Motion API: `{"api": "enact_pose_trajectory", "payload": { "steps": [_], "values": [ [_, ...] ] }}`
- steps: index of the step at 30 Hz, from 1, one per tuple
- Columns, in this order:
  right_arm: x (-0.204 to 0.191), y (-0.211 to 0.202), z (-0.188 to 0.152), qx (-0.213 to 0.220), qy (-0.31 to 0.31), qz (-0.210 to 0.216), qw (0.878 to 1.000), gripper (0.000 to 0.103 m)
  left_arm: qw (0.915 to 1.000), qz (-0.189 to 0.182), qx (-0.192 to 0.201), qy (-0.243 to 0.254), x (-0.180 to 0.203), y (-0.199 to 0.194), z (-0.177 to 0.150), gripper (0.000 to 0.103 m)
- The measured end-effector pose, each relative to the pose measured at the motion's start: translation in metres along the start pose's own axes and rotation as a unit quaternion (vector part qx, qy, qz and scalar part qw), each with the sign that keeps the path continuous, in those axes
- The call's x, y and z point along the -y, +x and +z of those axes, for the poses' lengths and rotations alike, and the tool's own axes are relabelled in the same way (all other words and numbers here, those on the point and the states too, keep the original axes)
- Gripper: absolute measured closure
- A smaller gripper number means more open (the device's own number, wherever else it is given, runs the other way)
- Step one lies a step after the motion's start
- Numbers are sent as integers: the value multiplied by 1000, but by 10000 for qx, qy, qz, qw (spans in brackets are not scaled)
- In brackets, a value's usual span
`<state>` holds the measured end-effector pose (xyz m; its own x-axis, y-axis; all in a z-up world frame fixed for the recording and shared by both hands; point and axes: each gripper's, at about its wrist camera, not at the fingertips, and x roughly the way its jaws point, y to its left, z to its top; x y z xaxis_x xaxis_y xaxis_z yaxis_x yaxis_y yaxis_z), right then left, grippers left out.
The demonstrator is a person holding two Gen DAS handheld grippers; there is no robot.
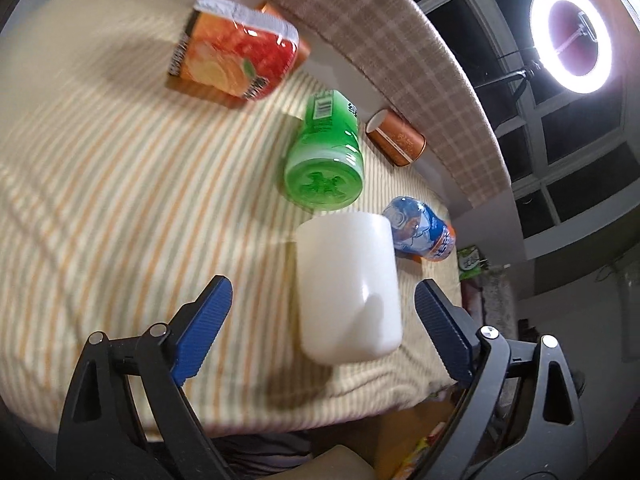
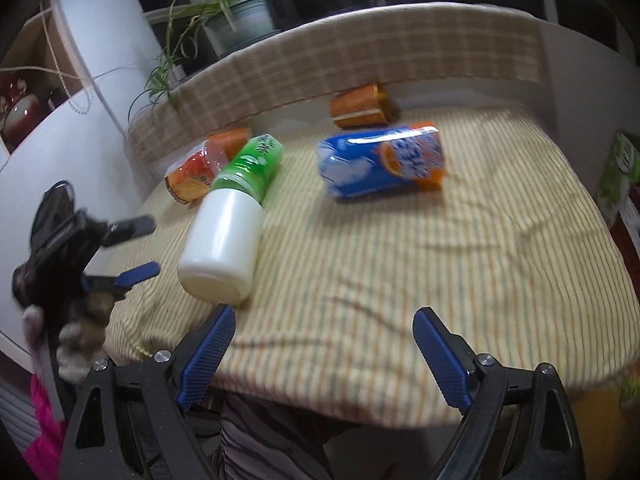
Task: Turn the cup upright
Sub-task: 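Grasp the white cup with the left gripper while the right gripper releases it, then carry the white cup with the left gripper and lower it rim-up onto the bed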
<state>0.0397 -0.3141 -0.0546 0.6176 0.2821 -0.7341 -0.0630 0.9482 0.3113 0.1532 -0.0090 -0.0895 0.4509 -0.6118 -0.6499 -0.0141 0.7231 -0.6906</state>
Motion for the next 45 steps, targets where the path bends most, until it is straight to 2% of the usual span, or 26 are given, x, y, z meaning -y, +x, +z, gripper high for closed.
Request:
{"api": "enact_pose_trajectory", "payload": {
  "steps": [3,5,11,16,19,23,29,34,41,45],
  "values": [
    [6,-6,-8,1,92,-13,10000,11,9998,-87,-142,-129,2,15,7,10],
    [8,-7,-12,-17,128,6,9999,11,9996,-104,-221,-170,4,22,10,16],
    [16,-8,-17,-22,263,33,9996,11,9990,-73,-415,-174,11,46,13,19],
    [18,-6,-19,-57,321,30,9995,11,9985,-69,-500,-201,10,54,14,20],
    [22,-5,-20,-80,367,7,9993,11,9981,-60,-579,-187,11,59,13,27],
    [28,-2,-21,-100,461,-24,9989,11,9984,-31,-562,-83,14,60,12,27],
    [31,1,-21,-123,537,-14,9985,11,9988,96,-462,134,22,58,8,27],
    [31,-1,-20,-71,555,-28,9984,11,9977,298,-243,553,38,51,-1,27],
    [30,-2,-20,-38,565,-53,9984,11,9904,549,138,1263,63,39,-20,27],
    [30,-4,-19,38,616,-84,9981,11,9833,683,408,1637,76,30,-29,28]
  ]
}}
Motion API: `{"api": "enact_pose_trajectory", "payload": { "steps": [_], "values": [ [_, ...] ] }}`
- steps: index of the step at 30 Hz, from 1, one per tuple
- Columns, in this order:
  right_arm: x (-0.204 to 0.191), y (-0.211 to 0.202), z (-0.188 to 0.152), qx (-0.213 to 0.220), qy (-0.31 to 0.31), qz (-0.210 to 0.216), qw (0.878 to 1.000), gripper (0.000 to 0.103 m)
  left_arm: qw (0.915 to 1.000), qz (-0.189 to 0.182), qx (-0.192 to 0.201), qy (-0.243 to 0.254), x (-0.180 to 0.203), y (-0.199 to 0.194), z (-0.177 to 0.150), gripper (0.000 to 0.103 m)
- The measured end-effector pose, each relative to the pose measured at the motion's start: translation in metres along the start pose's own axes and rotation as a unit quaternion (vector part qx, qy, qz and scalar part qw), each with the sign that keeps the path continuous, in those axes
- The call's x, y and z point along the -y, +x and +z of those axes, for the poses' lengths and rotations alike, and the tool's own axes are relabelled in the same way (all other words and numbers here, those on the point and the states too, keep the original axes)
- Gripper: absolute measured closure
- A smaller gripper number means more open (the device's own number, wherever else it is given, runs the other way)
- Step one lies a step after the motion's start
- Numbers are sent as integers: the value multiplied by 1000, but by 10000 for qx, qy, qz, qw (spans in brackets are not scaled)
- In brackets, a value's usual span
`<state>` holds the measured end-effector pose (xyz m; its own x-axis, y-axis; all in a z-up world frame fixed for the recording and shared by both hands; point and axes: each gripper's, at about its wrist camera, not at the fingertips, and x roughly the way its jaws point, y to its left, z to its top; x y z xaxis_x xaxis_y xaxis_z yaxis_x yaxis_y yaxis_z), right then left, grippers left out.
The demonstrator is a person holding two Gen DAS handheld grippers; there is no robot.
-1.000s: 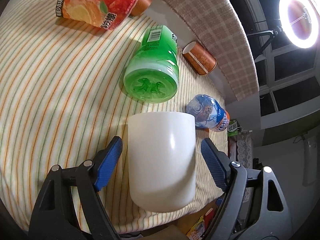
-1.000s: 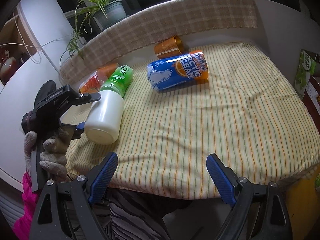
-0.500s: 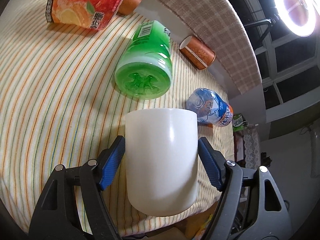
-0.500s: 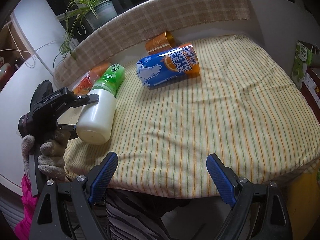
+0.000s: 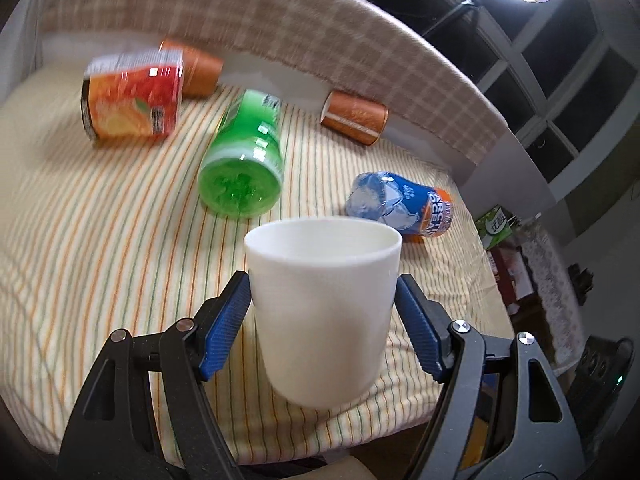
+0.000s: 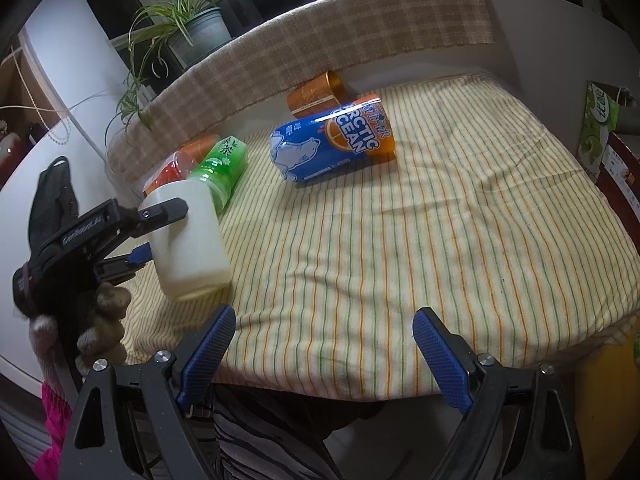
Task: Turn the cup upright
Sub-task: 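Carry the white cup with the left gripper and lower it rim-up onto the bed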
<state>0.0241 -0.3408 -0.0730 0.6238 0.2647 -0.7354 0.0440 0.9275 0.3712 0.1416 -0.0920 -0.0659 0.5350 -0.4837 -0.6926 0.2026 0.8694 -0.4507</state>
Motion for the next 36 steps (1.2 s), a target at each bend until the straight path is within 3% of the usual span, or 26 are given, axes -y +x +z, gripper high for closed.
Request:
{"api": "enact_pose_trajectory", "payload": {
  "steps": [18,25,36],
  "values": [
    [4,-4,-3,161,74,-92,9998,11,9902,767,734,904,27,-11,-1,28],
    [3,-6,-3,258,15,-214,9994,11,9861,931,795,1119,33,-5,-6,28],
    [-1,-9,-4,457,-177,-517,9975,11,9863,939,636,1196,33,6,-14,28]
  ]
}}
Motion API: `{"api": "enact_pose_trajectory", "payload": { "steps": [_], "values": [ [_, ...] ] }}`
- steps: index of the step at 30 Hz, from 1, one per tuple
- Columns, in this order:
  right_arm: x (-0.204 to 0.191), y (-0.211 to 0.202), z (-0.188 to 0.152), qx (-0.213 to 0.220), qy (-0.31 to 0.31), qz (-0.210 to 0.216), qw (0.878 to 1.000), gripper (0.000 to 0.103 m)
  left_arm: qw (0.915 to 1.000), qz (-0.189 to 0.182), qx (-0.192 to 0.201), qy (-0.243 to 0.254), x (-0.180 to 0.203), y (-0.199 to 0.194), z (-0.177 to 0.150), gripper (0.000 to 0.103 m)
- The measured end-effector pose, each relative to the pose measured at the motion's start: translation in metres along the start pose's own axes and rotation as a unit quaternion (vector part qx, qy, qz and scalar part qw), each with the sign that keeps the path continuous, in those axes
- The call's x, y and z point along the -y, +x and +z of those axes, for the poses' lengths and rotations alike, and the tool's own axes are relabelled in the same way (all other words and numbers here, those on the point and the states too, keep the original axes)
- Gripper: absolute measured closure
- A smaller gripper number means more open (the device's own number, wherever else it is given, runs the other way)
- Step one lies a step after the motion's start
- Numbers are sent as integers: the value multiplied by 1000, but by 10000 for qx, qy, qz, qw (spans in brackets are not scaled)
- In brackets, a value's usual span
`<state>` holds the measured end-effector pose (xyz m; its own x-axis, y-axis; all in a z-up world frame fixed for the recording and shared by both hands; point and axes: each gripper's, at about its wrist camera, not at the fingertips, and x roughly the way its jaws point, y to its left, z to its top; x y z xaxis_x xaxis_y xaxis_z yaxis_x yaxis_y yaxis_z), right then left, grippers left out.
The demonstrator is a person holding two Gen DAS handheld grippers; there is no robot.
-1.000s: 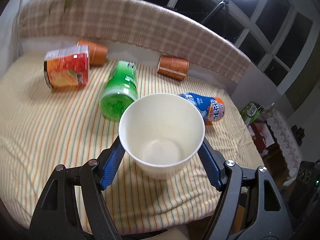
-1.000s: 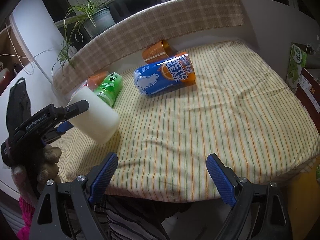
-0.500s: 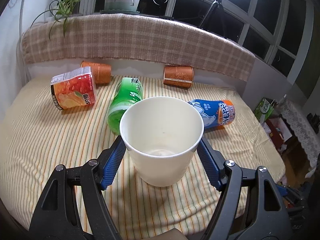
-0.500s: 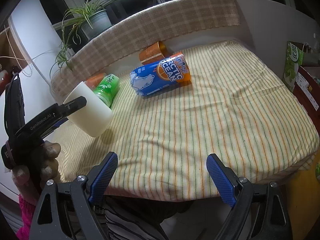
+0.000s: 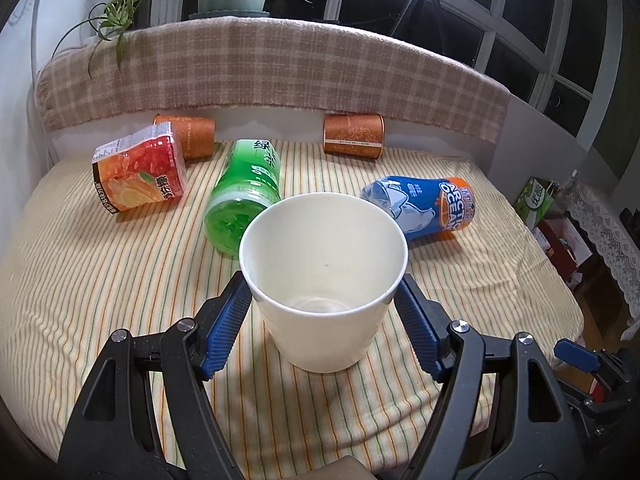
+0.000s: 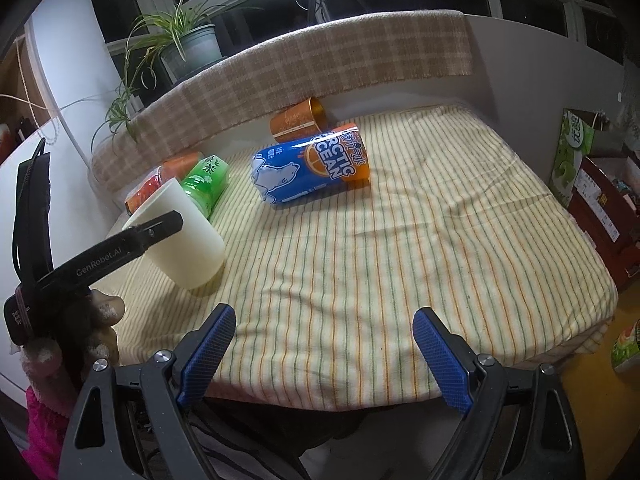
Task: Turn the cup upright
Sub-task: 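Carry the white cup with the left gripper and lower it rim-up onto the bed, then open the left gripper to release the upright white cup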
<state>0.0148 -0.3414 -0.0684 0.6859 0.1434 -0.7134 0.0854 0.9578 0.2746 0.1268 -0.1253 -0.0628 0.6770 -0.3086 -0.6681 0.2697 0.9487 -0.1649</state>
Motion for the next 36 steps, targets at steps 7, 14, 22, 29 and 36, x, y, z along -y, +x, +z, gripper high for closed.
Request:
{"api": "enact_pose_trajectory", "payload": {
  "steps": [7,14,22,29,36],
  "values": [
    [0,0,0,0,16,-10,10000,11,10000,-70,-24,25,0,-2,-2,28],
    [-1,0,0,9,-1,-13,10000,11,9997,-225,-78,-50,-2,-4,-2,26],
    [-4,-4,-1,51,-17,-23,10000,11,9988,-441,-198,70,2,-8,-8,16],
    [-9,-9,2,166,-92,-82,9998,11,9980,-576,-275,17,-5,-16,-17,13],
    [-17,-15,4,281,-166,-81,9994,11,9988,-485,-103,16,-14,-37,-24,13]
  ]
}}
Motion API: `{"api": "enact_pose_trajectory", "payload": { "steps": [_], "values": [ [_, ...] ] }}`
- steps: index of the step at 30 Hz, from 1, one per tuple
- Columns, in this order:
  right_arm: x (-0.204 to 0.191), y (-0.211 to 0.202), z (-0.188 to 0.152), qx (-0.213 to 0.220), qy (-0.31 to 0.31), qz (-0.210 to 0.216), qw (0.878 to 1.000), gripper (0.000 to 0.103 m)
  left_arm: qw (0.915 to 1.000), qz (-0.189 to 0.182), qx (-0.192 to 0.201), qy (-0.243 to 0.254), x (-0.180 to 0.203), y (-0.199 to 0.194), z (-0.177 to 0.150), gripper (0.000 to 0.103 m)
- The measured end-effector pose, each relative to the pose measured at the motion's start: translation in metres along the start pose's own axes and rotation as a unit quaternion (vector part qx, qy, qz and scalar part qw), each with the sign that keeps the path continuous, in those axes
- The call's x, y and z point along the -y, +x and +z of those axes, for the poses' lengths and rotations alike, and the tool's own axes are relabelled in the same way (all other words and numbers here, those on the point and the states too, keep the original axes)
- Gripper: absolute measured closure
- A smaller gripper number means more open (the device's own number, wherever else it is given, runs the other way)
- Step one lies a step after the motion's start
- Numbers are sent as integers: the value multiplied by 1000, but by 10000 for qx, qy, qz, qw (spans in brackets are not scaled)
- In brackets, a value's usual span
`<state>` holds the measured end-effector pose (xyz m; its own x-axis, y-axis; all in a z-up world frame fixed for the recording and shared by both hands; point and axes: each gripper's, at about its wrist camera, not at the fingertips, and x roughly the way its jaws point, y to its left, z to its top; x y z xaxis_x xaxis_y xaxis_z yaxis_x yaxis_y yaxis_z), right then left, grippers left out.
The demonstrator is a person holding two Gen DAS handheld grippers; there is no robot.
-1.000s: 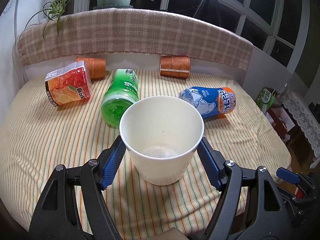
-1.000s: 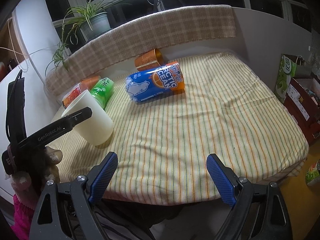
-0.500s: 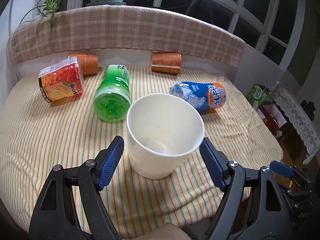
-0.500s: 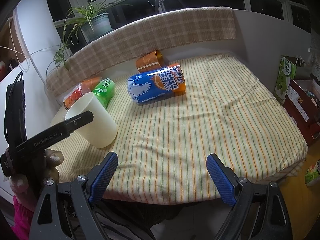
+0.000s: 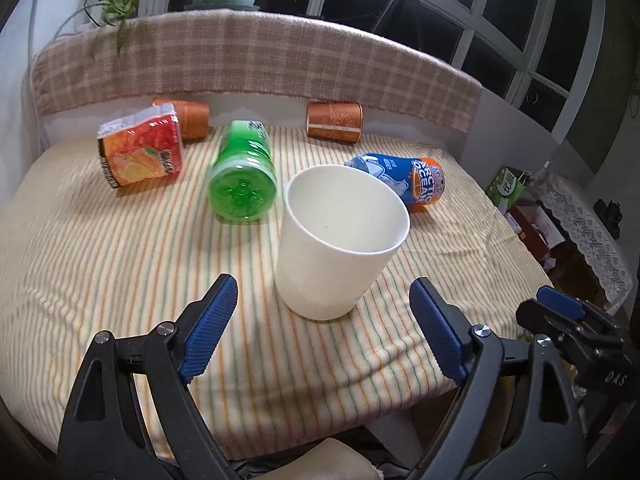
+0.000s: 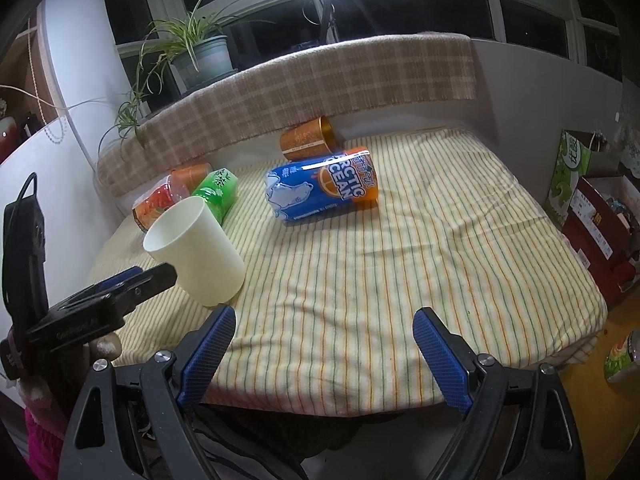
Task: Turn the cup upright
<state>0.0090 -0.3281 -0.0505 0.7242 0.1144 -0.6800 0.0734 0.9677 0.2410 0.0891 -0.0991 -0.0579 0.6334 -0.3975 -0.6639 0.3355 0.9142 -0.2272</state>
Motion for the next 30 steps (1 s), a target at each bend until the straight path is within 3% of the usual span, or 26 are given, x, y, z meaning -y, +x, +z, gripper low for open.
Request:
{"api": "enact_pose_trajectory", "payload": {
  "steps": [7,9,12,14,21,30],
  "values": [
    [-10,-10,5,259,-117,-64,9996,11,9971,429,631,79,-1,-42,-5,13],
    [-13,-14,7,367,-145,-102,9992,11,9940,591,916,75,-2,-61,-7,12],
    [-19,-19,10,563,-243,-230,9979,3,9874,826,1346,71,-4,-84,-9,1],
    [-24,-23,10,728,-332,-352,9962,2,9815,1022,1621,36,-6,-99,-11,0],
    [-41,-37,14,1269,-693,-899,9854,0,9732,1281,1909,-75,-14,-122,-14,0],
    [-56,-40,14,1494,-955,-1097,9780,0,9704,1373,1988,-12,-11,-131,-18,0]
  ]
}}
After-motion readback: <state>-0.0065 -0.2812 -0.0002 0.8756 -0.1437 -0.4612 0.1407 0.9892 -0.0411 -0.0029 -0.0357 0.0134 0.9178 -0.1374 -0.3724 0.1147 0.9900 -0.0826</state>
